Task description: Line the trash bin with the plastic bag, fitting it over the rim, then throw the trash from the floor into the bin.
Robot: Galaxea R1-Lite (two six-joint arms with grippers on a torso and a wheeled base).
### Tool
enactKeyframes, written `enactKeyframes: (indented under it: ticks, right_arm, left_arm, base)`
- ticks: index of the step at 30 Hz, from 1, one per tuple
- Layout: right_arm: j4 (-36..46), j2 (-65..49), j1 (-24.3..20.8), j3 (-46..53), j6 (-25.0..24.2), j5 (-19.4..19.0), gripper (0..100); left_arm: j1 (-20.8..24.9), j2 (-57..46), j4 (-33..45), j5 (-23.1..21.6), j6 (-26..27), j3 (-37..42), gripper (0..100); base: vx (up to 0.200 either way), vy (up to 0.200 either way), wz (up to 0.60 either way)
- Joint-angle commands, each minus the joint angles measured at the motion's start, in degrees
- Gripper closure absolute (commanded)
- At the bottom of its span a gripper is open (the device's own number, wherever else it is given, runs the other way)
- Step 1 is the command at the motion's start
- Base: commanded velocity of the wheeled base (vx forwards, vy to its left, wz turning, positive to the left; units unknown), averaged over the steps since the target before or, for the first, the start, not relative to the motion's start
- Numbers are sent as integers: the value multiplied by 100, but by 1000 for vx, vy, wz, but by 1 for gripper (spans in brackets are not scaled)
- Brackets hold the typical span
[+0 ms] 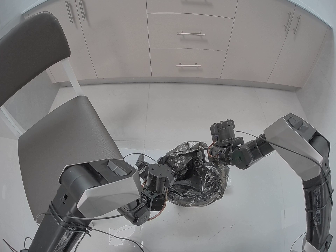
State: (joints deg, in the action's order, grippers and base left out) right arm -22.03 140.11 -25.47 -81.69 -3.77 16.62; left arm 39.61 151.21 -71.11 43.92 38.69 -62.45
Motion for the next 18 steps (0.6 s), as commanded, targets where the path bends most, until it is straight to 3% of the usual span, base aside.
enactKeyframes:
  ticks: [1,10,18]
  right_arm:
    - [-3,-115,-2,127,8,-9,0]
    - [58,-616,-108,637,175,-53,0]
    - [85,-238,-222,276,245,-44,0]
  left_arm:
    - [30,-39,-184,2,7,14,0]
    - [399,-487,-421,2,15,269,0]
    - [601,-452,-949,2,226,532,0]
  base:
    - [0,0,0]
    - [0,0,0]
    - [0,0,0]
